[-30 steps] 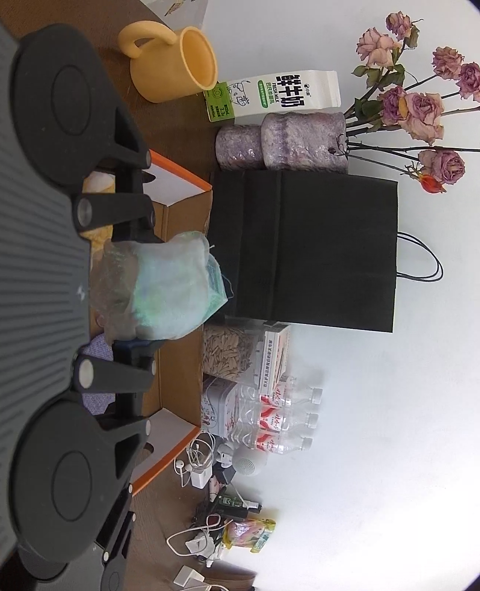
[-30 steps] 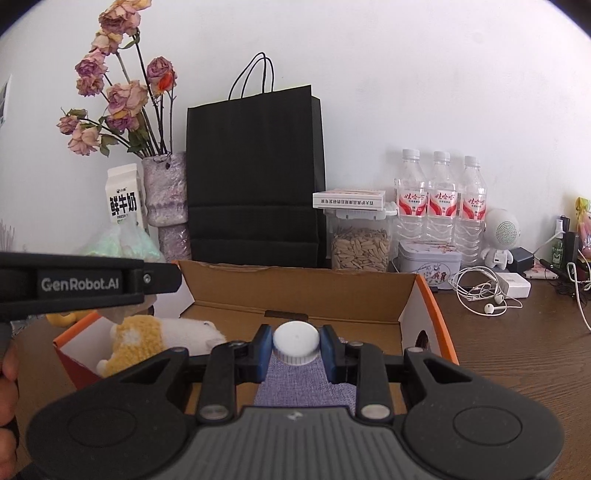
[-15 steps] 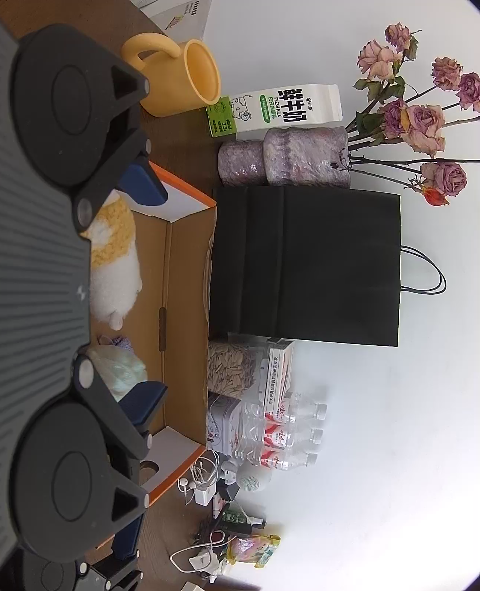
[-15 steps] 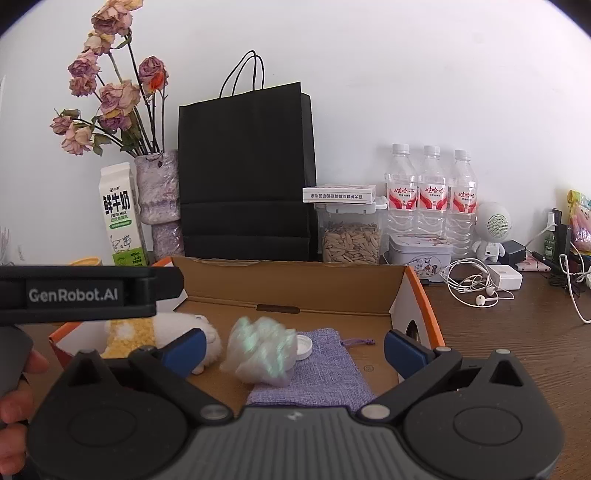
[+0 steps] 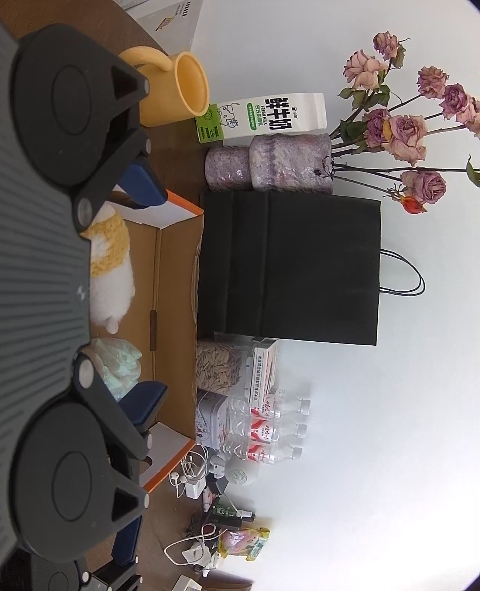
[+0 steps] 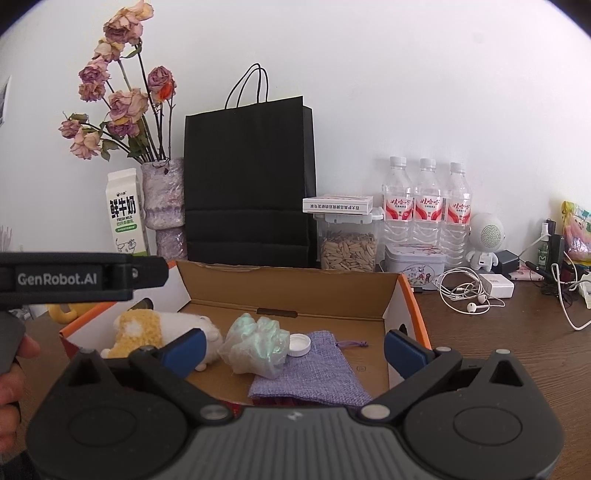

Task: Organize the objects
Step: 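Move both grippers back out of the box toward the navy case and cable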

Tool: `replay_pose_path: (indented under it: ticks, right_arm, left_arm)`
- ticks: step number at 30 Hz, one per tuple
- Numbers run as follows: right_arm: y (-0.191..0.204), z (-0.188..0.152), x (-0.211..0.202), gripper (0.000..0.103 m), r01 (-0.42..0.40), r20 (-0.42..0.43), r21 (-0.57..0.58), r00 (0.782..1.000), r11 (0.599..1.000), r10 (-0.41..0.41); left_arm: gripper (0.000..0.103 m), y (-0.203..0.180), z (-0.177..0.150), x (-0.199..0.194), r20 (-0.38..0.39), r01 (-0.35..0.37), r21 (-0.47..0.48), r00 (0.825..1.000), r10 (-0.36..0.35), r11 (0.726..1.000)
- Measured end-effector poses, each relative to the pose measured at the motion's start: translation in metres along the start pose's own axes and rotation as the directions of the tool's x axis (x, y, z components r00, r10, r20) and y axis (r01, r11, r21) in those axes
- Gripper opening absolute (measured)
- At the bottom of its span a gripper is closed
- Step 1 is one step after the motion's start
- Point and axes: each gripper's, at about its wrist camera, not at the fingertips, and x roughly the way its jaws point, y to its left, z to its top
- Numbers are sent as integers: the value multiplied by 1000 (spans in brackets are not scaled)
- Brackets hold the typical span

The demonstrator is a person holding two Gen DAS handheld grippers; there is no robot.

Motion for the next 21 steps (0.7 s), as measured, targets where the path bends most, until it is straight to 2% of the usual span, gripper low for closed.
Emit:
replay_pose_path:
  ticks: [7, 21]
  right_arm:
    - [-3, -9, -25, 103, -1, -3, -30, 1000, 1000, 1]
    - [0, -40, -60, 103, -2, -47, -60, 999, 998, 0]
  left_arm:
    - [103, 22, -13, -29, 4, -11, 0, 1000, 11, 1000]
    - [103, 42, -57, -69, -92, -17, -24, 996, 15, 1000]
